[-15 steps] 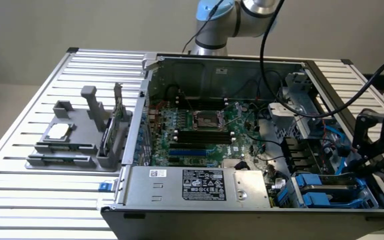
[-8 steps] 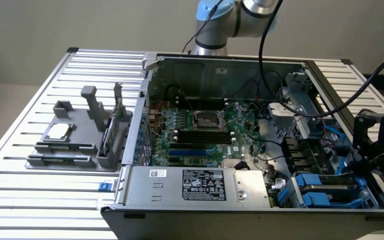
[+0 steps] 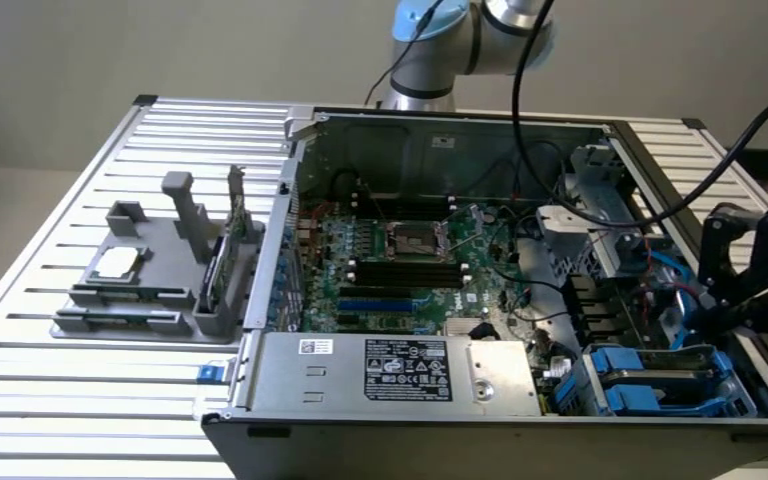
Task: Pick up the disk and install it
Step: 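Insert the first disk wire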
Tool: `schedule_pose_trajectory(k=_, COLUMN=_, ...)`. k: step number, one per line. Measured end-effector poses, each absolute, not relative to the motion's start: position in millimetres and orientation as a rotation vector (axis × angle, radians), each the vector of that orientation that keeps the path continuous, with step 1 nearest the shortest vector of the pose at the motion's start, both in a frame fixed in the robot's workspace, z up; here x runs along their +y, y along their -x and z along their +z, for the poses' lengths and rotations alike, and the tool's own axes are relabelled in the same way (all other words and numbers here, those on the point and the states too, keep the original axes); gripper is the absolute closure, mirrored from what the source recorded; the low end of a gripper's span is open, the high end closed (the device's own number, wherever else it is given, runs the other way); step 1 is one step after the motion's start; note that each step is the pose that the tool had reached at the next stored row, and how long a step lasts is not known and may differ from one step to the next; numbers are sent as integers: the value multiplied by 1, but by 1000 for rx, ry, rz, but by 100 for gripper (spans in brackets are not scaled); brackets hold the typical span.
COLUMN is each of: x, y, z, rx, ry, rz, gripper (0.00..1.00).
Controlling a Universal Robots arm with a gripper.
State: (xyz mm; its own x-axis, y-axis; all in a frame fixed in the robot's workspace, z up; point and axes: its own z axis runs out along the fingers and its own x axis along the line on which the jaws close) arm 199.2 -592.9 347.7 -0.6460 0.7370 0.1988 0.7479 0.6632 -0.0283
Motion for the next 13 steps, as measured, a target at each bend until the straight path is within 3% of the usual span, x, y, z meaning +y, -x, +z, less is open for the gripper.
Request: schedule_pose_trajectory(k=13, x=-593, y=-195, z=348, rx=-2648, ry=1239, rz=-86, gripper=84)
